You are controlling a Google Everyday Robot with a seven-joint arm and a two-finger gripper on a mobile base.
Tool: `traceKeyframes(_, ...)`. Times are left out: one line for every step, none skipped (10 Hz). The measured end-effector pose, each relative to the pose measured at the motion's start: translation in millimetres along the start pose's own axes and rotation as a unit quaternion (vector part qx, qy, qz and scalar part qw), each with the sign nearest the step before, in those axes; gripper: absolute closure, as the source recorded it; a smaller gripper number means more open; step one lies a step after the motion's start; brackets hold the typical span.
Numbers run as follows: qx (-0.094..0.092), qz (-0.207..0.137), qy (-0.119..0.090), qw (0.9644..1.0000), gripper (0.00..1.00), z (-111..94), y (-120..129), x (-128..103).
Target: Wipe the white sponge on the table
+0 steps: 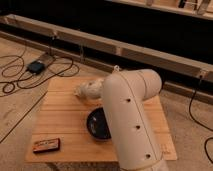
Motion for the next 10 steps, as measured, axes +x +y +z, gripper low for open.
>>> traceKeyframes(-0.015, -0.013, -0.015, 0.9997, 1.0, 9.1, 18.6, -20.4)
traceKeyframes(-0.027, -0.026, -0.029, 0.9989, 1.0, 14.8, 35.0, -38.3)
traceKeyframes(-0.044, -0.04, -0.046, 0.9972, 1.0, 19.0, 57.3, -59.5)
traceKeyframes(-0.059, -0.051, -0.059, 0.9952, 1.0, 20.8, 76.7, -76.0)
traceKeyframes(-0.073, -0.061, -0.069, 0.993, 1.0, 20.6, 94.1, -88.8)
traceKeyframes(-0.086, -0.066, -0.075, 0.9913, 1.0, 19.1, 107.4, -96.3)
traceKeyframes(-0.096, -0.066, -0.076, 0.9902, 1.0, 17.0, 115.2, -97.7)
traceKeyframes(-0.108, -0.066, -0.074, 0.9892, 1.0, 13.7, 122.3, -94.9)
traceKeyframes(-0.118, -0.058, -0.062, 0.9894, 1.0, 8.3, 122.1, -82.0)
traceKeyframes(-0.121, -0.051, -0.051, 0.99, 1.0, 3.3, 117.6, -69.2)
